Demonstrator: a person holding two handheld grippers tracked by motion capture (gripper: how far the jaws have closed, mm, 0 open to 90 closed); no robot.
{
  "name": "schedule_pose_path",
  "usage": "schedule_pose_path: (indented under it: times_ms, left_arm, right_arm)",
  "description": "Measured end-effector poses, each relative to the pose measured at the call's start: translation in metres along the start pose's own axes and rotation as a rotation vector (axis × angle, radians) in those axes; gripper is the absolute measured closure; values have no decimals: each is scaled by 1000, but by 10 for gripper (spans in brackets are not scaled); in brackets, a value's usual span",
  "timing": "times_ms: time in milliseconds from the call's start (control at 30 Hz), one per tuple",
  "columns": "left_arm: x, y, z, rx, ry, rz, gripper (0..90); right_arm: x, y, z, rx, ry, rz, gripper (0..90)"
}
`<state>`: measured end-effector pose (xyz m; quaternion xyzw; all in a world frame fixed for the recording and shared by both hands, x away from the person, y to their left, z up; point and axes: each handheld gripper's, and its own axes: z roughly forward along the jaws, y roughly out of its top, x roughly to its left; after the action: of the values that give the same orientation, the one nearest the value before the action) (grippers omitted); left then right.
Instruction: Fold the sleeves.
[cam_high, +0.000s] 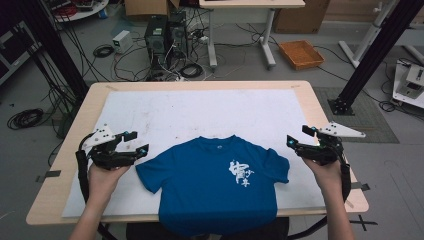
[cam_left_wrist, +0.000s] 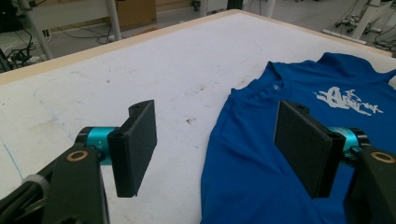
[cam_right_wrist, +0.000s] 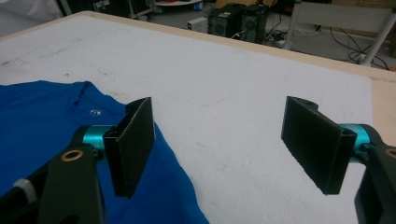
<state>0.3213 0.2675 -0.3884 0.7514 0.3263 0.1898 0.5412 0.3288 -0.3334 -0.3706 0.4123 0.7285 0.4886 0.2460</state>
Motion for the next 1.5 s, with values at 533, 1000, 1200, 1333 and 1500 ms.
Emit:
schedule_pose_path:
  times_ms: [533, 1000, 1200, 1333, 1500]
  left_arm:
    - [6, -7, 0, 29, -14, -21, 308]
    - [22, -33, -6, 89, -13, -111, 384]
    - [26, -46, -9, 137, -26, -158, 449]
    - [26, -51, -8, 171, -25, -186, 465]
    - [26, -56, -3, 230, -5, -203, 495]
  right_arm:
    - [-1, 0, -2, -1, -9, 4, 257]
    - [-2, 0, 0, -1, -12, 5, 257]
    - [-3, 0, 1, 0, -18, 9, 257]
    - [-2, 0, 2, 1, -18, 7, 258]
    - [-2, 0, 3, 1, -23, 7, 258]
